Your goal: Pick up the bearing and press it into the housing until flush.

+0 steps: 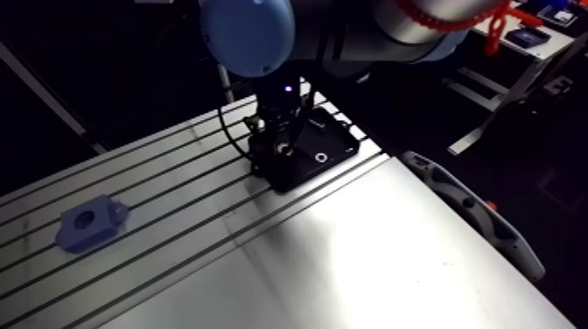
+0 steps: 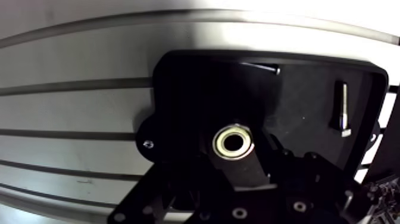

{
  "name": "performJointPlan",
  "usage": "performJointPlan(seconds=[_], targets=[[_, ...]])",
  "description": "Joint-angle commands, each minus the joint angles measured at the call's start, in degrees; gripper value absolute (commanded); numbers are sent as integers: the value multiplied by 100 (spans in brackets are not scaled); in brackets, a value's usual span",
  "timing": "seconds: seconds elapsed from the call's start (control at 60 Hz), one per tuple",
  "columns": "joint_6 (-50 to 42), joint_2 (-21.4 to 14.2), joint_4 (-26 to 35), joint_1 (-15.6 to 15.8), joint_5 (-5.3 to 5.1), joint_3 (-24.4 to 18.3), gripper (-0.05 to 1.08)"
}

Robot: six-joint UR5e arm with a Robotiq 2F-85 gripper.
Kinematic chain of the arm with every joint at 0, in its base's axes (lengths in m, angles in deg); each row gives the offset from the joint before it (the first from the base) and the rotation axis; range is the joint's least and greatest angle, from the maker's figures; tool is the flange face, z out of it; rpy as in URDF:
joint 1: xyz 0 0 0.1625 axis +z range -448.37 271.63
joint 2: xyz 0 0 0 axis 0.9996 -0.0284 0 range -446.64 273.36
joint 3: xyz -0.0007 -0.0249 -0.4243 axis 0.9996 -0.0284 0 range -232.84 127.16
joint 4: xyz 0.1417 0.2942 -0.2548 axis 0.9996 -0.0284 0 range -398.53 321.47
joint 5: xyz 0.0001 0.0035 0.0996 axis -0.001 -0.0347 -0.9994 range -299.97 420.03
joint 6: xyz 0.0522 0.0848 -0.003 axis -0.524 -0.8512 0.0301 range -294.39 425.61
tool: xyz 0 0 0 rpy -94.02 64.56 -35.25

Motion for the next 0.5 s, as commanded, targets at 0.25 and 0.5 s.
performJointPlan(seconds=[0.25, 0.5], targets=[[7, -25, -9, -4, 0, 24, 50], [0, -25, -9, -4, 26, 32, 50]])
